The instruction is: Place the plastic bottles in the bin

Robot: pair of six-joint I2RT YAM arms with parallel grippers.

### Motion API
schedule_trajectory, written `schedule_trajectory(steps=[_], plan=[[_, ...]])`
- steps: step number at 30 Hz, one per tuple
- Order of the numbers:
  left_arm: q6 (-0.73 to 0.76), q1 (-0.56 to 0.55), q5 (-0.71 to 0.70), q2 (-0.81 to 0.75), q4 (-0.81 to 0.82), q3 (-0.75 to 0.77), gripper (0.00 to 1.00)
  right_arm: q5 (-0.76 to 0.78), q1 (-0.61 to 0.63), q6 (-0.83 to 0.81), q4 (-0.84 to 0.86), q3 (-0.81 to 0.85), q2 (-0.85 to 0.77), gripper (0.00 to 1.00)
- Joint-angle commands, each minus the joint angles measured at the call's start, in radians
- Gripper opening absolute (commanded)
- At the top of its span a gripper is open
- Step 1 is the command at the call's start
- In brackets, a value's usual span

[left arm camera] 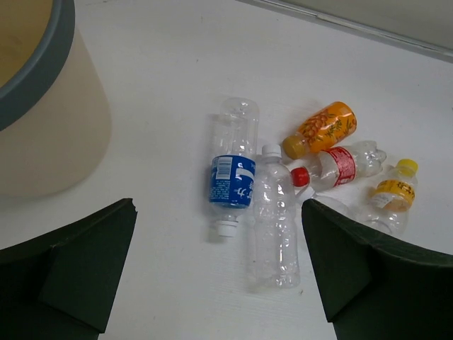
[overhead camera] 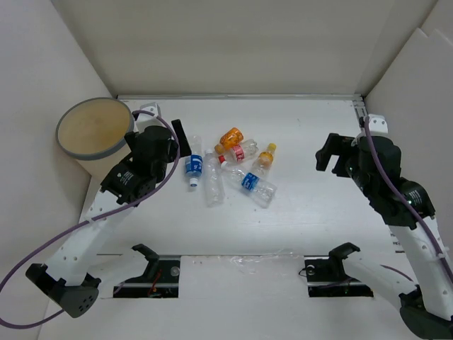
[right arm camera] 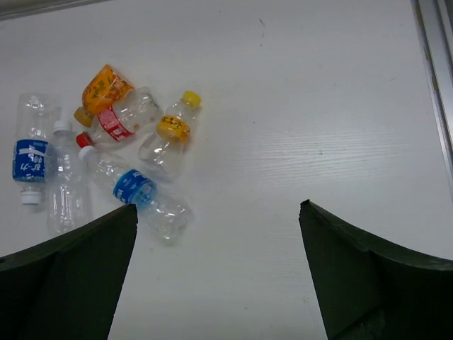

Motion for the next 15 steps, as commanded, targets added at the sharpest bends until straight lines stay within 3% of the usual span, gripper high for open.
schedule_trajectory(steps=[1, 7, 15], plan=[[-0.008, -0.002, -0.022, -0.003, 0.029, -0.011, 1.00, -0.022, 0.002, -0.028, 0.015, 0.021, 0.001, 1.00], [-0.017, -0.002, 0.054, -0.012, 0.061, -0.024, 1.00, -0.241, 0.002, -0.080, 0.101, -0.031, 0.028, 1.00], [-0.008, -0.002, 0.145, 0.016, 0.099, -0.060, 1.00, -0.401, 0.042, -0.137, 0.316, -0.180, 0.152, 1.00]])
